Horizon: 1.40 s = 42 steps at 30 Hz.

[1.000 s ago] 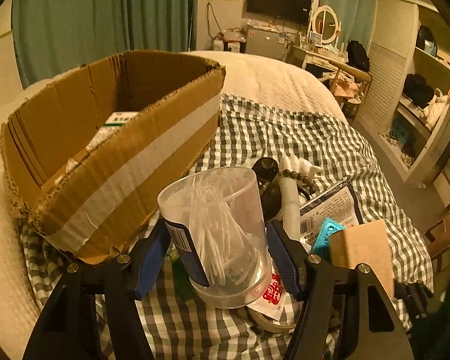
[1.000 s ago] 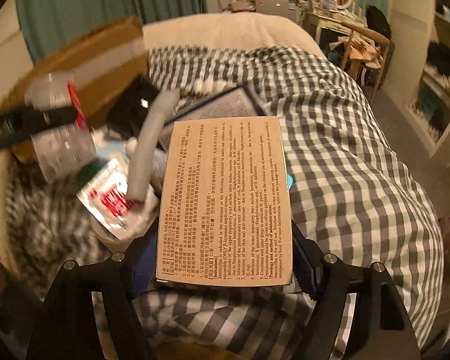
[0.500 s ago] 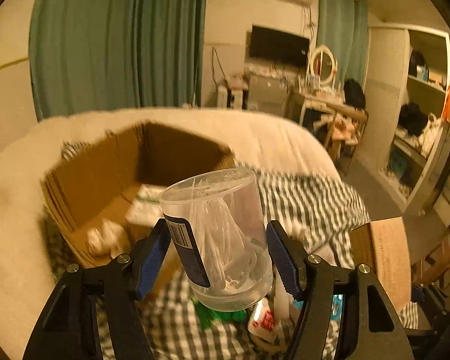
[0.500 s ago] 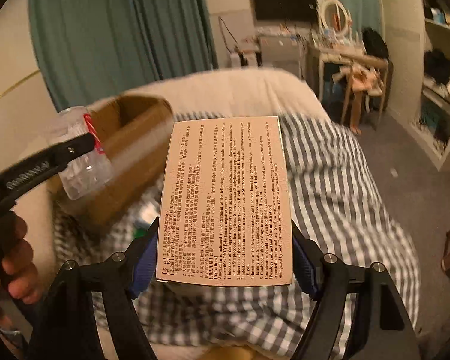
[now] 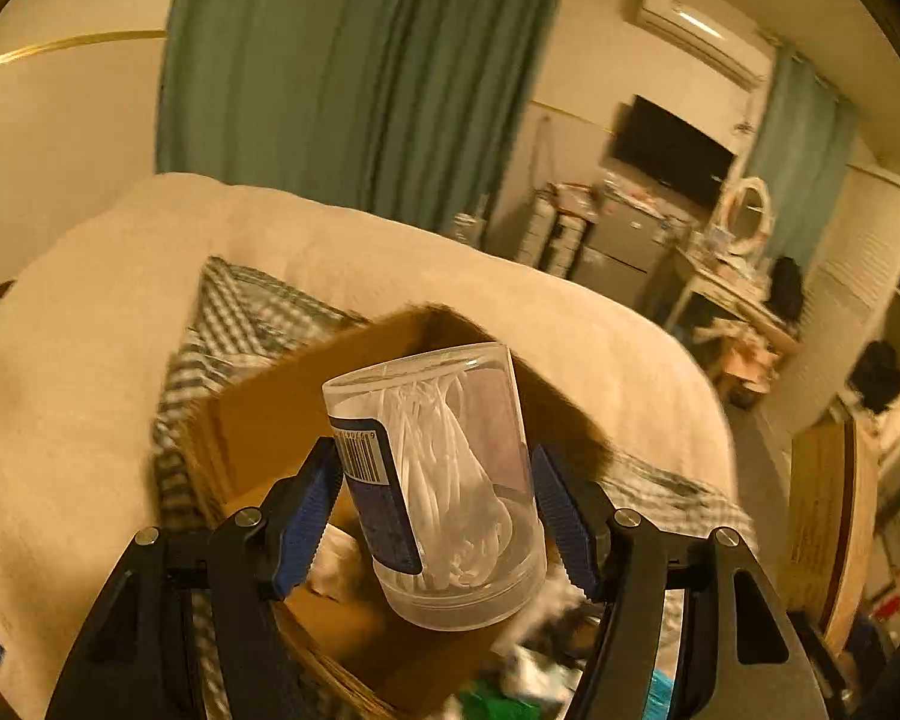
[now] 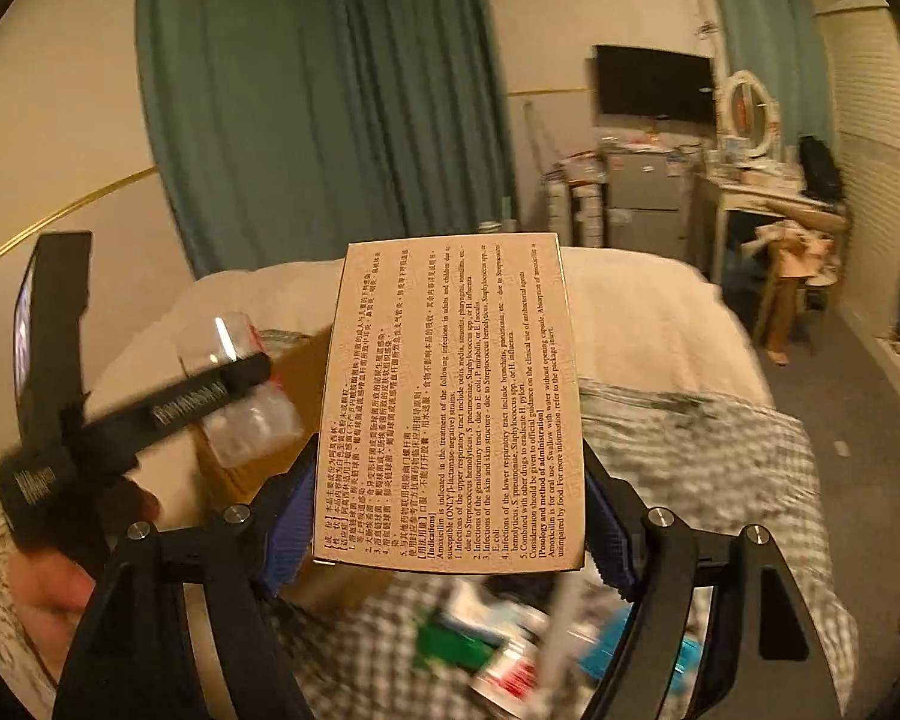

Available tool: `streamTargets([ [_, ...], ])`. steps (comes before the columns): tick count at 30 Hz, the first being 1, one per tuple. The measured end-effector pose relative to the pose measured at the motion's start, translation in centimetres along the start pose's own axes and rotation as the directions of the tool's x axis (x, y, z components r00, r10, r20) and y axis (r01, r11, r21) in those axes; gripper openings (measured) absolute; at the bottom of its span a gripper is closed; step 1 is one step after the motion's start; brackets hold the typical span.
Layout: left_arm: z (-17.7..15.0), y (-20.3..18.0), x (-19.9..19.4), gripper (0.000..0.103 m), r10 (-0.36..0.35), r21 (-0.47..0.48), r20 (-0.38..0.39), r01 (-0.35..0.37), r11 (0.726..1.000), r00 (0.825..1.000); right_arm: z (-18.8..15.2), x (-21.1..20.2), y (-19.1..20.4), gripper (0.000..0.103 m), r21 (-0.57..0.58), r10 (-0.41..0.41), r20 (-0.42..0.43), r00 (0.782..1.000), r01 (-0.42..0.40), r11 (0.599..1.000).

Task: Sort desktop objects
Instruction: 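Drop the canister into the cardboard box with the left tool while the right tool lifts a paper leaflet, then grasp the roll of tape with the left tool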

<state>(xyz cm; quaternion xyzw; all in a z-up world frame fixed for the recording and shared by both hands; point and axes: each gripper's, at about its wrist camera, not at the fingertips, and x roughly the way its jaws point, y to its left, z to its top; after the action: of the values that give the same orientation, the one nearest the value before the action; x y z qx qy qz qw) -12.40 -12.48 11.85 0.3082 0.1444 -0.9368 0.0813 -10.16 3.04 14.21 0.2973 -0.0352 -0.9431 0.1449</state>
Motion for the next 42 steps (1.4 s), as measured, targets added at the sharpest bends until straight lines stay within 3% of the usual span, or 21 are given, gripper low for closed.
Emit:
streamTargets([
  [3,-0.5,1.3,2.0,0.067,0.046,0.008,-0.016,-0.046,0.999,0.999,1.1,3.1,1.1,0.075,-0.012,0.025,-0.02,0.999,-0.025,1.0],
  [7,-1.1,3.4,5.4,0.067,0.035,-0.037,-0.087,-0.039,0.999,0.996,1.6,6.9,1.7,0.075,-0.004,0.045,-0.051,0.998,-0.046,0.999],
  [11,-2.5,3.9,6.9,0.067,0.068,-0.048,-0.128,-0.075,0.996,0.989,1.4,10.8,1.0,0.075,0.051,0.068,-0.082,0.994,-0.064,0.997],
  [19,-3.1,4.3,8.1,0.067,0.052,-0.057,-0.149,-0.061,0.997,0.987,1.1,13.2,0.5,0.076,0.085,0.064,-0.091,0.994,-0.056,0.995],
  [21,-3.1,4.3,8.2,0.071,0.084,-0.052,-0.137,-0.092,0.994,0.987,1.2,12.4,0.3,0.081,0.103,0.046,-0.071,0.996,-0.039,0.994],
  [23,-3.1,4.2,7.8,0.091,0.084,-0.048,-0.12,-0.09,0.995,0.989,1.3,10.9,0.1,0.09,0.104,0.011,-0.039,0.999,-0.007,0.995],
  [25,-3.2,3.8,7.4,0.1,0.082,-0.043,-0.106,-0.087,0.995,0.991,1.5,9.1,-0.1,0.091,0.09,-0.01,-0.017,1.0,0.012,0.996],
  [27,-3.5,3.3,6.9,0.1,0.098,-0.03,-0.086,-0.101,0.994,0.991,1.7,7.4,-0.8,0.091,0.072,-0.05,-0.016,0.999,0.051,0.996],
  [32,-4.0,0.9,4.5,0.1,0.043,0.024,-0.05,-0.042,0.999,0.998,0.9,2.3,-2.3,0.092,0.038,-0.128,-0.005,0.992,0.128,0.991],
  [36,-4.5,-1.6,1.4,0.103,0.033,0.098,0.015,-0.034,0.995,0.999,-0.6,-2.1,-4.4,0.092,0.02,-0.182,0.006,0.983,0.182,0.983],
  [38,-5.1,-2.7,0.2,0.103,0.026,0.11,0.001,-0.026,0.994,1.0,-1.7,-4.0,-5.9,0.092,0.016,-0.21,0.006,0.978,0.21,0.978],
  [42,-8.1,-4.1,-1.1,0.103,-0.07,0.088,-0.079,0.076,0.993,0.994,-5.1,-7.3,-9.9,0.092,0.07,-0.25,-0.01,0.968,0.25,0.966],
])
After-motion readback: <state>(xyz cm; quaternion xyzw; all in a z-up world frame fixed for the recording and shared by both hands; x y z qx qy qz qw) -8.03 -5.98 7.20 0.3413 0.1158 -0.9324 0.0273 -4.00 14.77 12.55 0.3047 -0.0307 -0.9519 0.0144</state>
